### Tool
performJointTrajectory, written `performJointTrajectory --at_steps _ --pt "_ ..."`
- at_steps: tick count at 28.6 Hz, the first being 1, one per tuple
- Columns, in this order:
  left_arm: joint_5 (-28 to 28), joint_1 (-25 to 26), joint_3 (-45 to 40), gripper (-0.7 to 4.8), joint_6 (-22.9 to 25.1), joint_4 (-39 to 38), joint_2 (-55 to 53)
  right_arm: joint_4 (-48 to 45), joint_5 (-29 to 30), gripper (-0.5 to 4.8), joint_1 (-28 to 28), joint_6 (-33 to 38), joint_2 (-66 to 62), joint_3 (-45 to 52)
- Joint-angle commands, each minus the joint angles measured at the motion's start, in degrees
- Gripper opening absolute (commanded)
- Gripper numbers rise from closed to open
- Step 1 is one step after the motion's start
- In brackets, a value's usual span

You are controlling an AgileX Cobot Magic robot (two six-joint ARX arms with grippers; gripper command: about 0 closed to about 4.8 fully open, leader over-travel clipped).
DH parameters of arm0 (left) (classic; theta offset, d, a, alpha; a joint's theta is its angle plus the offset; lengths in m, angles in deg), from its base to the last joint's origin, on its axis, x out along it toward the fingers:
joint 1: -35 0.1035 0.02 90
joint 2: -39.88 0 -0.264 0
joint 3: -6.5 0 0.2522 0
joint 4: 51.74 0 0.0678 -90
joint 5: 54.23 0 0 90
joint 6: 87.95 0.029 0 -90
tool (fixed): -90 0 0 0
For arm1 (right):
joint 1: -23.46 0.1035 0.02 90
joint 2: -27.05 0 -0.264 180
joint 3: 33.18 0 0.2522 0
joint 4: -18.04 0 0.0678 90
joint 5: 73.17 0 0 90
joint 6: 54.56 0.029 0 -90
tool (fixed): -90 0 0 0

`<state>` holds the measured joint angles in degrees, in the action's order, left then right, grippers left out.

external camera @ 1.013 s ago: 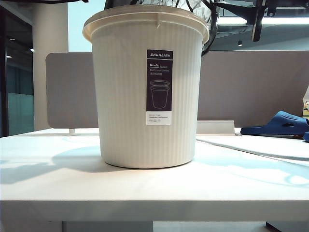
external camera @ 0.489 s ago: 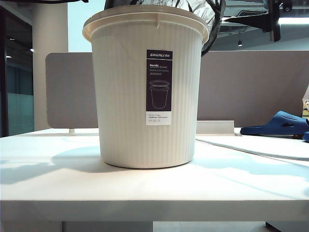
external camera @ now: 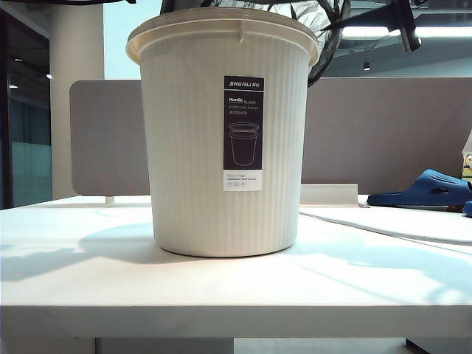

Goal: Open the ring lid of the trash can, pull out the black garbage bag inside, and place it on the table.

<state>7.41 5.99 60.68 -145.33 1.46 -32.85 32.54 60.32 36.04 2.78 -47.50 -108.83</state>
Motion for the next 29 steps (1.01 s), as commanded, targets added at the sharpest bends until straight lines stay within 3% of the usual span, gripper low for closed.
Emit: performJointTrajectory --at_steps 1,5,9,16,17,29 --pt "-0.42 0.02 0.22 -0.06 0.37 0.87 0.2 -0.96 -0.13 2.47 0.07 -0.39 0.26 -0.42" --pt "-0.42 0.02 0.22 -0.06 0.37 0.87 0.17 -1.03 -0.61 1.96 0.07 -0.42 0.26 -0.42" --pt "-0.42 0.02 0.22 -0.06 0.37 0.87 0.2 -2.4 -1.38 1.0 0.07 -0.39 0.24 -0.42" --pt "0.09 0.02 0.22 -0.06 0.42 0.87 0.17 -4.07 -1.38 0.27 0.07 -0.37 0.2 -0.59" --pt "0.24 0.02 0.22 -0.06 0.42 0.85 0.17 -4.35 -1.36 -0.05 0.07 -0.39 0.2 -0.59" --pt "2.67 0.04 0.48 -0.06 1.51 1.03 0.17 -13.46 4.13 -0.06 0.07 0.52 0.17 -0.72"
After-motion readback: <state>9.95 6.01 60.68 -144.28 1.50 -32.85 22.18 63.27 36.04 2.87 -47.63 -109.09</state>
